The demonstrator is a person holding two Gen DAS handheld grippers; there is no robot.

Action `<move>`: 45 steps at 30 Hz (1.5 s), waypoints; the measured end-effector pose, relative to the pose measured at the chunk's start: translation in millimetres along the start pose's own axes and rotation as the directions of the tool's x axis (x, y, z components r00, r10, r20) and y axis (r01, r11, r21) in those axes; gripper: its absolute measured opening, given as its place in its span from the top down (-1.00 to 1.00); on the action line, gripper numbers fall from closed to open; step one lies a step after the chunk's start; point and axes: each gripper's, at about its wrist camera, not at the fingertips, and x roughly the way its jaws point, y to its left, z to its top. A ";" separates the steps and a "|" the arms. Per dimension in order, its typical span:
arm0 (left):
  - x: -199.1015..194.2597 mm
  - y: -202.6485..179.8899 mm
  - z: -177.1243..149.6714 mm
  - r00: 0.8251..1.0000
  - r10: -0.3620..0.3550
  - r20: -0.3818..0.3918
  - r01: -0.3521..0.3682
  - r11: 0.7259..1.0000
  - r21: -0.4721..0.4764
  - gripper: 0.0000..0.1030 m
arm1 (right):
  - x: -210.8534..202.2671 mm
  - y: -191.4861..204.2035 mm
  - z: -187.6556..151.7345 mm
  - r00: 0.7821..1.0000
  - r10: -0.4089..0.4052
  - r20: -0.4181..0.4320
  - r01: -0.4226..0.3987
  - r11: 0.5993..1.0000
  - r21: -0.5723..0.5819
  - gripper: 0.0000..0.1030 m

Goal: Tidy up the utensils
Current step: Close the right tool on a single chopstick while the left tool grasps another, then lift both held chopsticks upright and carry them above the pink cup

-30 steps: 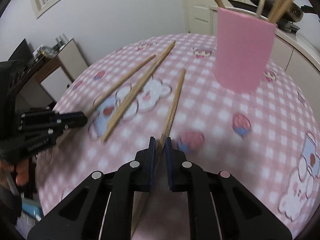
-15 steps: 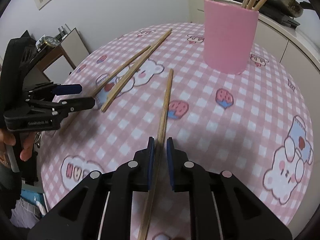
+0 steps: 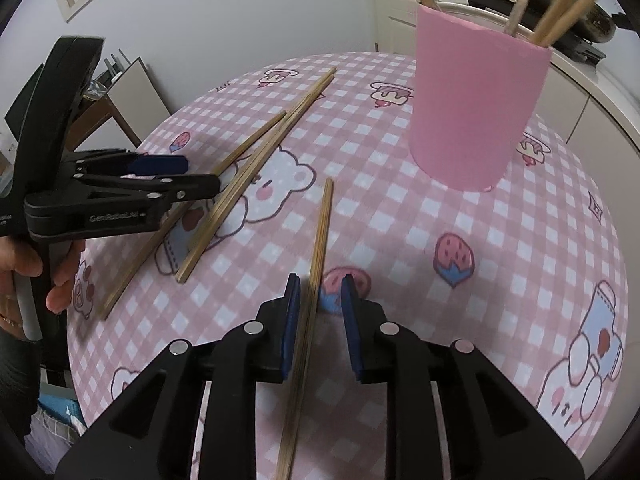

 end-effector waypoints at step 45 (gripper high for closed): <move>-84.9 -14.0 33.1 0.954 -0.184 0.238 0.186 0.982 0.015 0.89 | -60.9 17.7 49.0 0.985 -0.017 0.174 0.031 0.997 -0.074 0.92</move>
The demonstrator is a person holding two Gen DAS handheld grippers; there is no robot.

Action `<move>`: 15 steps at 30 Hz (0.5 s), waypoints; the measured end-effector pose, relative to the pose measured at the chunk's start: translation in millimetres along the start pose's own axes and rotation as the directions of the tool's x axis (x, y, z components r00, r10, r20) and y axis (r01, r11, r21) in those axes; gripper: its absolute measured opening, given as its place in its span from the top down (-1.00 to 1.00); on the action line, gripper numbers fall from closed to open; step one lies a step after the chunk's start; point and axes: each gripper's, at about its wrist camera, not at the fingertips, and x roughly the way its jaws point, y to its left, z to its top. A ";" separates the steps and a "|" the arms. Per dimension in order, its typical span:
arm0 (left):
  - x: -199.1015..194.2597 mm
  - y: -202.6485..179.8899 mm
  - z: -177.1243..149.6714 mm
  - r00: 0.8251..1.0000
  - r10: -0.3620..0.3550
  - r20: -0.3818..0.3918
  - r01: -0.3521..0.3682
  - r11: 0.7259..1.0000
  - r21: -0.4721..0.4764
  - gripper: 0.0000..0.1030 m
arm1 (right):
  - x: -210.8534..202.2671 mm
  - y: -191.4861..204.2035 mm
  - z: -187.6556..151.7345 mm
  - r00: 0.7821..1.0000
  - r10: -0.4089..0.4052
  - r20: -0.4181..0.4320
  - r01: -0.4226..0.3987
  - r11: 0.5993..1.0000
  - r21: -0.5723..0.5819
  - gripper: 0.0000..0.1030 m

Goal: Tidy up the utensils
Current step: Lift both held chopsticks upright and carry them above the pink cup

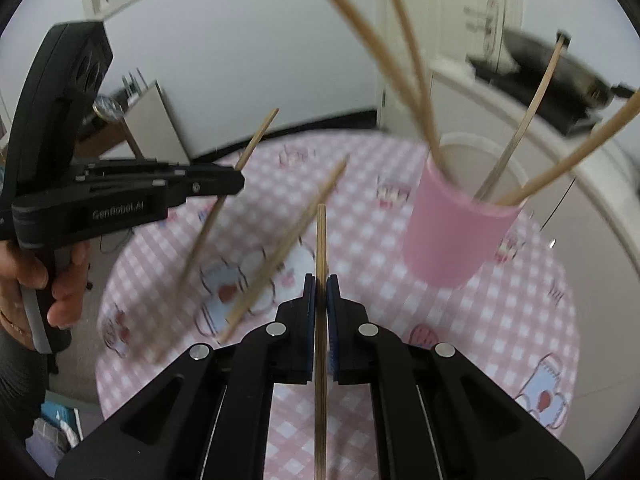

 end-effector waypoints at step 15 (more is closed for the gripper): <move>-74.4 -57.2 18.1 0.968 -0.128 0.218 0.109 0.989 0.098 0.89 | -89.8 4.3 18.5 0.945 -0.056 0.321 0.065 0.998 -0.017 0.92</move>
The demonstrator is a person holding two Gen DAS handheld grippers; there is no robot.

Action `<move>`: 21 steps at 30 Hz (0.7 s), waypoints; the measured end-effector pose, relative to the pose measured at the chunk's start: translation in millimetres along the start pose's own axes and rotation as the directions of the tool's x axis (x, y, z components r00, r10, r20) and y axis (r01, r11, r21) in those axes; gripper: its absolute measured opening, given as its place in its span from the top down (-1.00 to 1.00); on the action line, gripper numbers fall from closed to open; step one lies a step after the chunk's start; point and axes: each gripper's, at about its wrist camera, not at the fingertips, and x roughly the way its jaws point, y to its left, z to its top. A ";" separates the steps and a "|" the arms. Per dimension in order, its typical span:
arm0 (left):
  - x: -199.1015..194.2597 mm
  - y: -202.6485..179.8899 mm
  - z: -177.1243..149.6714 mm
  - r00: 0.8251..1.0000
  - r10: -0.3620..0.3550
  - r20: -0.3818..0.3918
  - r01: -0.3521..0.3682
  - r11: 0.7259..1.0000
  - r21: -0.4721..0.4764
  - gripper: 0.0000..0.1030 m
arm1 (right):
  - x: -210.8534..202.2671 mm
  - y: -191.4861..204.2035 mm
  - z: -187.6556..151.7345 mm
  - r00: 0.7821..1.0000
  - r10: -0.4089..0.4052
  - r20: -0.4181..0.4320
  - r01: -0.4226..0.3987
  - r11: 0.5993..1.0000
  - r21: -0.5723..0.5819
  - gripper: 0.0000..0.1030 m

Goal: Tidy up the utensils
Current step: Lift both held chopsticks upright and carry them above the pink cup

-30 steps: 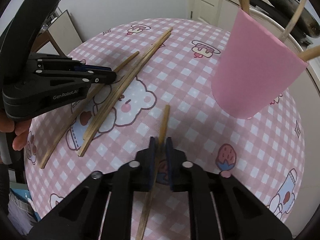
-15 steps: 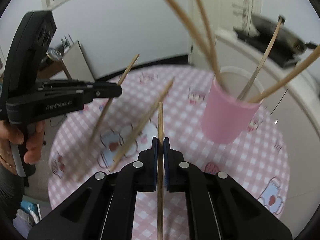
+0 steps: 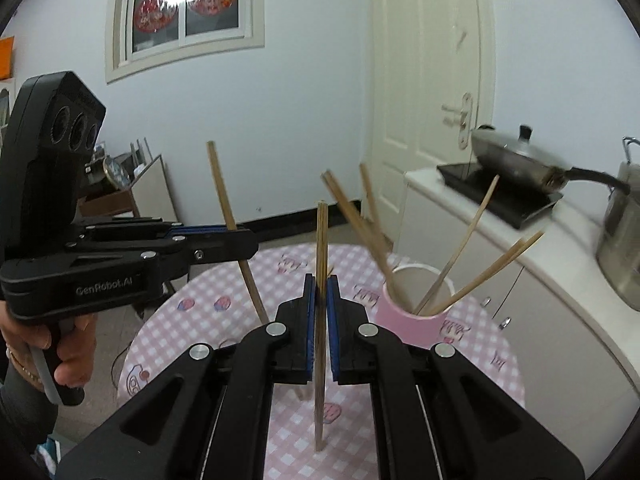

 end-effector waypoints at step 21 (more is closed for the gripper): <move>-13.4 -39.4 63.5 0.945 0.032 0.326 -0.027 0.999 -0.022 0.89 | -55.6 -39.3 51.4 0.915 -0.177 0.363 0.165 0.984 0.066 0.92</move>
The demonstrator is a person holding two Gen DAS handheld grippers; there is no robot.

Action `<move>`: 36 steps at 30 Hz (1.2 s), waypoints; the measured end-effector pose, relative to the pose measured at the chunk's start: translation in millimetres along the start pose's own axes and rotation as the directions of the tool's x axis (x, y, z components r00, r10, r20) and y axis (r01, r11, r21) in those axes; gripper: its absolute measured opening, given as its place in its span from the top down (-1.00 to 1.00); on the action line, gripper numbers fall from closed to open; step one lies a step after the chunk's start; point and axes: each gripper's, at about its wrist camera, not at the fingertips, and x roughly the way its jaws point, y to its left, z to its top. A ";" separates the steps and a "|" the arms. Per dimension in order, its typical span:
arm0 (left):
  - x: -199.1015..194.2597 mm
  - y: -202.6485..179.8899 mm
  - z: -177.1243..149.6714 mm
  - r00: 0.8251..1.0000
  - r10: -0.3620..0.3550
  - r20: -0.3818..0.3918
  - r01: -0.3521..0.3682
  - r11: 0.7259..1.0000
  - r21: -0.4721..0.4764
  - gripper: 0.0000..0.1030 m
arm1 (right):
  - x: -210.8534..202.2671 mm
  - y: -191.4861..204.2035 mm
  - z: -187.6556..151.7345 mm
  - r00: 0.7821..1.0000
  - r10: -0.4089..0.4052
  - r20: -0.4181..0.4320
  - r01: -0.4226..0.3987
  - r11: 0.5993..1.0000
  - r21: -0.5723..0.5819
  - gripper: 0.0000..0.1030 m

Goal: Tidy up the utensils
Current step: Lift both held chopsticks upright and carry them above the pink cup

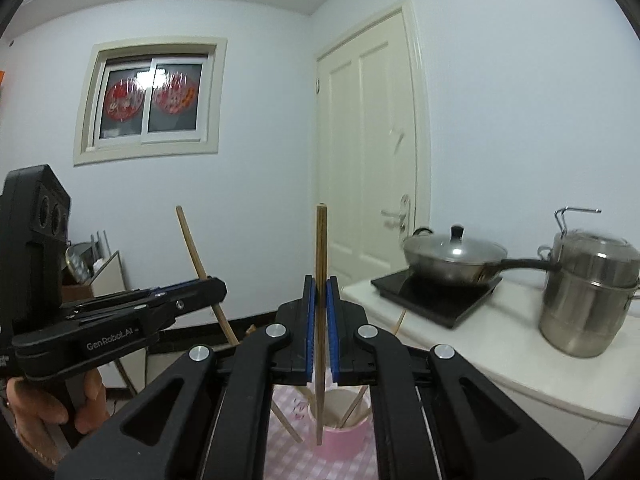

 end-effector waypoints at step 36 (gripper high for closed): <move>83.3 12.8 -69.3 0.998 0.064 -0.001 -0.064 0.998 0.016 0.88 | 49.3 -13.4 -66.4 0.997 -0.074 0.029 0.073 0.997 0.020 0.92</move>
